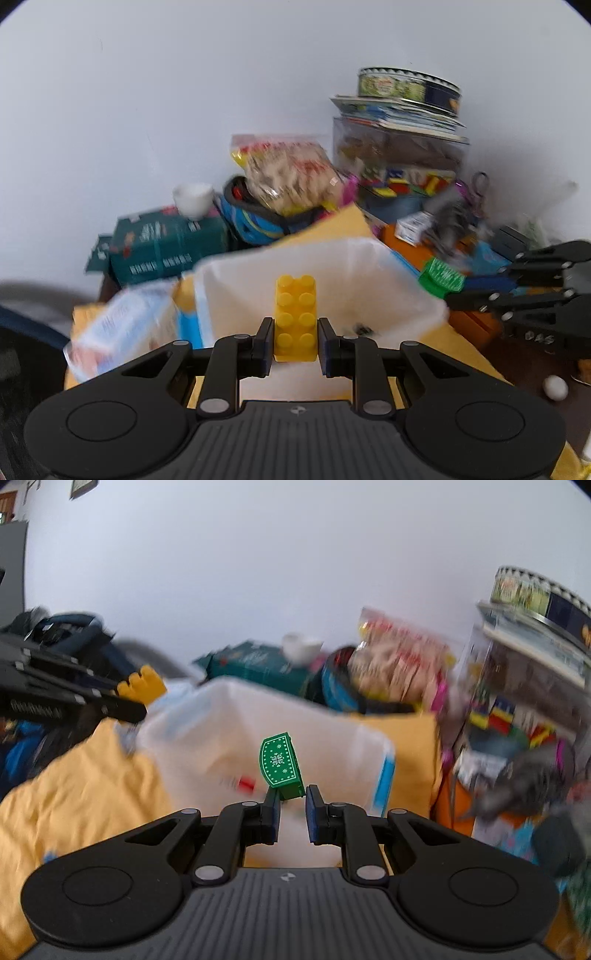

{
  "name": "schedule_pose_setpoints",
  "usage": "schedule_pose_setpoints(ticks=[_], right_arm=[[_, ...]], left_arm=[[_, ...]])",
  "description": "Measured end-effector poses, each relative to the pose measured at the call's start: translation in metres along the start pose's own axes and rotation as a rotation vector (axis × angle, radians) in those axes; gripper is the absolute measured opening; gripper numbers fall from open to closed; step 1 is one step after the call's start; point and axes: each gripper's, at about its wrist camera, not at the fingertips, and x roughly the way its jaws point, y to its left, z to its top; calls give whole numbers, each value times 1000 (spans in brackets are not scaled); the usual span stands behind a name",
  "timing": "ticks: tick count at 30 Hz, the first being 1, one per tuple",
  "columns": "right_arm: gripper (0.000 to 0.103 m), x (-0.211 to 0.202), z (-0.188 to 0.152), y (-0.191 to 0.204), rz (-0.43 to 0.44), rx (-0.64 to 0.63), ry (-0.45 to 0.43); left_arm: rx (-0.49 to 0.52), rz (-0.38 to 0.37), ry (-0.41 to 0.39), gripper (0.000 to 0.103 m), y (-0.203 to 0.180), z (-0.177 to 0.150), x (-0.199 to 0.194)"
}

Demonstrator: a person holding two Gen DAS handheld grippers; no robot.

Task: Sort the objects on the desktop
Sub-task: 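Carry both pieces over the white bin and open both tools, then move both open tools back over the toy pile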

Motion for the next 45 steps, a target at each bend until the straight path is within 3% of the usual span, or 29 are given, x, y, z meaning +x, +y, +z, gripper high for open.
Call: schedule_pose_setpoints(ticks=[6, 11, 12, 13, 15, 18, 22, 24, 26, 30, 34, 38, 41, 45], right_arm=[[17, 48, 24, -9, -27, 51, -5], [17, 93, 11, -8, -10, 75, 86], [20, 98, 9, -7, -13, 78, 94], [33, 103, 6, -7, -23, 84, 103], [46, 109, 2, -8, -30, 100, 117], [45, 104, 1, -7, -25, 93, 101], [47, 87, 4, -6, -42, 93, 60], [49, 73, 4, -5, -42, 102, 38], [52, 57, 2, -2, -38, 93, 15], [56, 27, -18, 11, -31, 65, 29], [57, 4, -54, 28, 37, 87, 122], [54, -5, -90, 48, 69, 15, 218], [44, -6, -110, 55, 99, 2, 280], [43, -8, -131, 61, 143, 35, 352]], left_arm=[[5, 43, 39, 27, 18, 21, 63], [34, 54, 114, 27, 16, 8, 103], [36, 51, 127, 27, 17, 5, 108], [33, 48, 136, 27, 17, 3, 112], [29, 48, 141, 29, 19, -1, 115], [15, 57, 128, 42, 20, -2, 111], [11, 62, 61, 43, 15, 5, 84], [14, 57, 15, 58, 10, 1, 58], [31, 54, 1, 63, 4, -10, 37], [66, 75, 36, 63, -10, -48, 7], [36, 61, 163, 63, -20, -102, -1], [5, 14, 292, 63, -33, -151, -5], [-4, -9, 340, 63, -45, -173, -8], [-32, -15, 380, 63, -50, -189, -10]])
